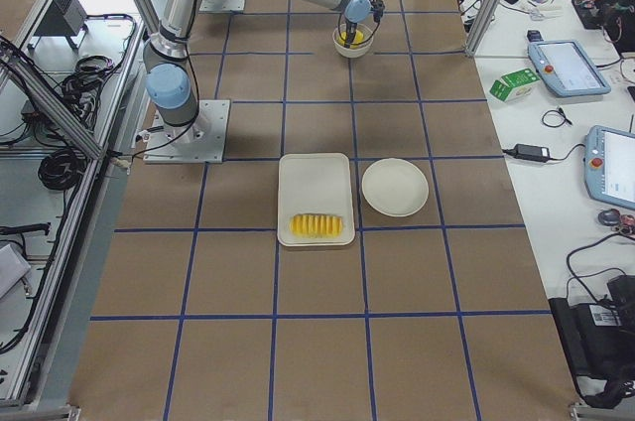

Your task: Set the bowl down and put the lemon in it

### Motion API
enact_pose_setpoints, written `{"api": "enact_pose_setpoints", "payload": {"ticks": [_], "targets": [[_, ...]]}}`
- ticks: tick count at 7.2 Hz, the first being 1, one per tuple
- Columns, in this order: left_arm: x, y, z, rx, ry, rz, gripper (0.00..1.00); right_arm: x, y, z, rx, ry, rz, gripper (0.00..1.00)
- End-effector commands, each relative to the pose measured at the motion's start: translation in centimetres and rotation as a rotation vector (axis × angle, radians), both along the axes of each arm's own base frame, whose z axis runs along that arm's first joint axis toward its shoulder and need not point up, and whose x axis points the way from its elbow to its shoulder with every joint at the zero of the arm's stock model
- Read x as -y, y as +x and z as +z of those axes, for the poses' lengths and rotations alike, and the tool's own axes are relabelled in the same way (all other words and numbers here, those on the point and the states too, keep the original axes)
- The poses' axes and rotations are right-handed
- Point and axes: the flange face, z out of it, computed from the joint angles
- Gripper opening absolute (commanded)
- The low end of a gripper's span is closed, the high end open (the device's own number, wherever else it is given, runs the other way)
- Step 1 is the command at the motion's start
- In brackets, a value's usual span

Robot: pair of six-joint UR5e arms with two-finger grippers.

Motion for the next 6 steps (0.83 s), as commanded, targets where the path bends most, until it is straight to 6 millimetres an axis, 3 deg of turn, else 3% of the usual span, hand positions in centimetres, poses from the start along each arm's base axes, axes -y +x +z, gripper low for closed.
{"api": "enact_pose_setpoints", "payload": {"ticks": [1, 2, 4, 6], "targets": [[-0.3, -0.1, 0.9, 0.000, -0.006, 0.013, 1.00, -0.2, -0.1, -0.9, -0.003, 0.007, -0.001, 0.74], [-0.4, -0.1, 0.9, 0.005, -0.001, 0.014, 1.00, -0.2, 0.0, -0.4, 0.002, 0.000, 0.000, 0.95], [-0.4, -0.1, 0.9, 0.008, 0.007, 0.026, 1.00, 0.2, -0.1, 1.0, 0.007, -0.024, -0.004, 1.00], [-0.5, 0.1, 0.8, 0.014, 0.020, 0.075, 1.00, -0.2, -2.7, 7.9, 0.018, -0.091, -0.036, 1.00]]}}
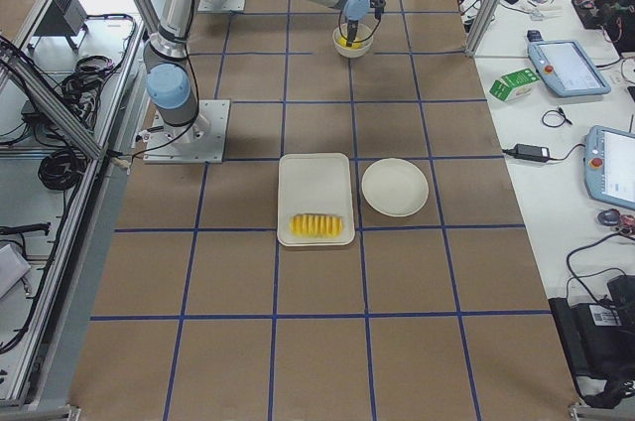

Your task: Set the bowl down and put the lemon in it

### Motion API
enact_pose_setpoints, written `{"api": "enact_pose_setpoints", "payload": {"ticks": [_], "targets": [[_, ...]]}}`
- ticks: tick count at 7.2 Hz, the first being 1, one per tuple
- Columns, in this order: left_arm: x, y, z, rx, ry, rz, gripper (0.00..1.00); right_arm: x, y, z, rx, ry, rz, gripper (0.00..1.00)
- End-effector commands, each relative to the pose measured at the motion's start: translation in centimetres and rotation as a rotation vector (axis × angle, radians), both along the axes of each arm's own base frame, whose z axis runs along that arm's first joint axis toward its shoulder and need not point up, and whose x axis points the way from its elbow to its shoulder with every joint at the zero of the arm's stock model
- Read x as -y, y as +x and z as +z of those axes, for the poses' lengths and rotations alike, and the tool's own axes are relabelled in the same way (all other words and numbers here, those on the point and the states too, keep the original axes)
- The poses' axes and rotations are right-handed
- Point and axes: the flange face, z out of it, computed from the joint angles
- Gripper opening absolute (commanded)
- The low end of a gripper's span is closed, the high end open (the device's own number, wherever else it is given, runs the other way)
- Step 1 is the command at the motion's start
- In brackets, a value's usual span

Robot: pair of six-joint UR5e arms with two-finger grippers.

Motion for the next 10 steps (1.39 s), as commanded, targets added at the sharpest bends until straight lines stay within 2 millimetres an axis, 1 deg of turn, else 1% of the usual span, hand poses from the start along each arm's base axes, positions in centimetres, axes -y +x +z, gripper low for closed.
{"api": "enact_pose_setpoints", "payload": {"ticks": [1, 2, 3, 4, 5, 6, 7, 8, 9, 10], "targets": [[0.0, 0.5, 0.0, 0.049, 0.003, 0.012, 1.00, -0.4, -4.7, 7.3, -0.002, -0.031, -0.050, 1.00], [0.0, 0.5, 0.0, 0.042, 0.005, 0.012, 1.00, -0.8, -8.6, 11.2, -0.006, -0.045, -0.084, 1.00], [0.0, 0.5, 0.0, 0.040, 0.003, 0.012, 1.00, -1.1, -13.3, 14.4, -0.032, -0.054, -0.066, 1.00], [0.0, 0.4, 0.0, 0.039, 0.003, 0.010, 1.00, -1.0, -17.3, 16.7, -0.020, -0.085, -0.065, 1.00], [0.1, 0.4, -0.1, 0.039, 0.002, 0.010, 1.00, -0.9, -19.8, 17.7, -0.020, -0.098, -0.062, 1.00], [0.5, 0.4, -0.4, 0.042, 0.002, 0.009, 1.00, -2.2, -20.1, 19.9, -0.025, -0.141, 0.000, 1.00], [0.8, 0.5, -0.5, 0.040, -0.004, 0.012, 1.00, -3.2, -20.6, 20.7, -0.028, -0.155, 0.007, 1.00], [0.7, 0.5, -0.1, 0.039, -0.012, 0.014, 1.00, -3.6, -21.0, 20.8, -0.031, -0.153, 0.005, 1.00], [0.7, 0.5, 0.5, 0.037, -0.026, 0.014, 1.00, -3.8, -22.2, 21.1, -0.072, -0.119, -0.003, 1.00], [0.8, 0.4, 0.7, 0.037, -0.029, 0.013, 1.00, -3.8, -23.2, 21.0, -0.078, -0.107, -0.015, 1.00]]}}
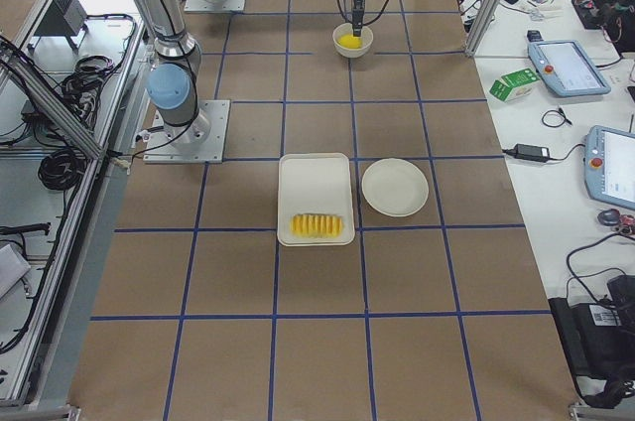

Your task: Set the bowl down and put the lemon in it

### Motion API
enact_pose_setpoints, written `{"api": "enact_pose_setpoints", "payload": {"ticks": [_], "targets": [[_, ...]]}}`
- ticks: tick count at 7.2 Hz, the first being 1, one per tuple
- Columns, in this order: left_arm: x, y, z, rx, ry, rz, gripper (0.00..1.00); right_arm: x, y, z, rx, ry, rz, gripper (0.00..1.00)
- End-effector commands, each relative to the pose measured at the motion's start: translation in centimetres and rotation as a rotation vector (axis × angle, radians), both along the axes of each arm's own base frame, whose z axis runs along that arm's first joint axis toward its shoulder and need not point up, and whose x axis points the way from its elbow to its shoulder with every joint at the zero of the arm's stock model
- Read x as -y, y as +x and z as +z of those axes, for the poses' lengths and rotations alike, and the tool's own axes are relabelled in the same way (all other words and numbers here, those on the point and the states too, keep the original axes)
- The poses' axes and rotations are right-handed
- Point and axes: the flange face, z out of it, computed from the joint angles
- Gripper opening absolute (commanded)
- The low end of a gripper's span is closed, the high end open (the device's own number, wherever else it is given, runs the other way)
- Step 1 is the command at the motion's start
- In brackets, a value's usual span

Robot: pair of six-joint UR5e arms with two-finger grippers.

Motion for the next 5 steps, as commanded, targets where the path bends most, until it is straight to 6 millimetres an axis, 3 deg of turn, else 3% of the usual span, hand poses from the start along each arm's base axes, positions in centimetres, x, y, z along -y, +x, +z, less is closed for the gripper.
{"api": "enact_pose_setpoints", "payload": {"ticks": [1, 3, 5], "targets": [[-0.1, -0.3, 0.6, -0.028, -0.013, -0.001, 1.00, -0.5, -1.2, 0.6, -0.009, 0.009, -0.012, 1.00], [-0.6, -0.4, 1.3, -0.028, -0.025, -0.004, 1.00, -1.9, -1.0, 2.2, -0.009, -0.017, -0.017, 1.00], [-0.3, -0.4, 1.0, -0.025, -0.022, -0.004, 1.00, -1.9, -1.0, 2.2, -0.009, -0.017, -0.017, 1.00]]}}
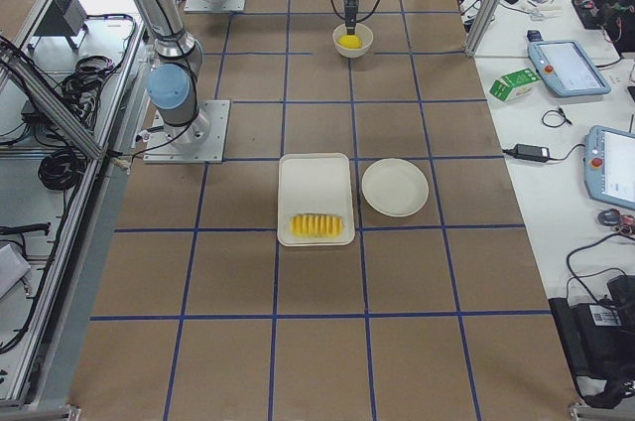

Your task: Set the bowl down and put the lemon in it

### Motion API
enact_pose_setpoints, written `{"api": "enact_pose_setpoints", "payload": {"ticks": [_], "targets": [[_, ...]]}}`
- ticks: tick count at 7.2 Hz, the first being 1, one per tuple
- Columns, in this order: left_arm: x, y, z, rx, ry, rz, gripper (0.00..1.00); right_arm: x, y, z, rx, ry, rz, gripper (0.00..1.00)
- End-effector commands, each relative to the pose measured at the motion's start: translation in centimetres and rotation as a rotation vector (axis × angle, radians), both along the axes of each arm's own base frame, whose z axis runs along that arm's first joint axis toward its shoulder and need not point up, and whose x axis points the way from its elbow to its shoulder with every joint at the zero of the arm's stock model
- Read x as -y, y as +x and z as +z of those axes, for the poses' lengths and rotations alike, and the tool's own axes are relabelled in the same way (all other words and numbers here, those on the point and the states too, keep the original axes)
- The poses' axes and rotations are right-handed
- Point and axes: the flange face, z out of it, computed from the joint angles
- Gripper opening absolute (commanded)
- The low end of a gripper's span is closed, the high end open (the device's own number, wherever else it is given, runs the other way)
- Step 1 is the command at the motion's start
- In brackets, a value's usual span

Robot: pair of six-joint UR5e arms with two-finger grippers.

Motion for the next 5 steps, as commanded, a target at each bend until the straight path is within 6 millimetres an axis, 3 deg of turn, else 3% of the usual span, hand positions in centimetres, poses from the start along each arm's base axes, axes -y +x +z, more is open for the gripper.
{"api": "enact_pose_setpoints", "payload": {"ticks": [1, 3, 5], "targets": [[0.61, 0.56, -0.86, 0.012, 0.011, 0.007, 1.00, -0.10, 0.05, 0.08, 0.000, -0.001, 0.001, 1.00], [1.23, 0.78, -0.68, 0.010, -0.019, 0.006, 1.00, -0.14, 0.05, 0.24, 0.000, -0.004, 0.001, 1.00], [0.55, 0.71, 0.01, 0.013, -0.027, 0.004, 1.00, -0.25, 0.03, 0.32, -0.001, -0.006, 0.002, 1.00]]}}
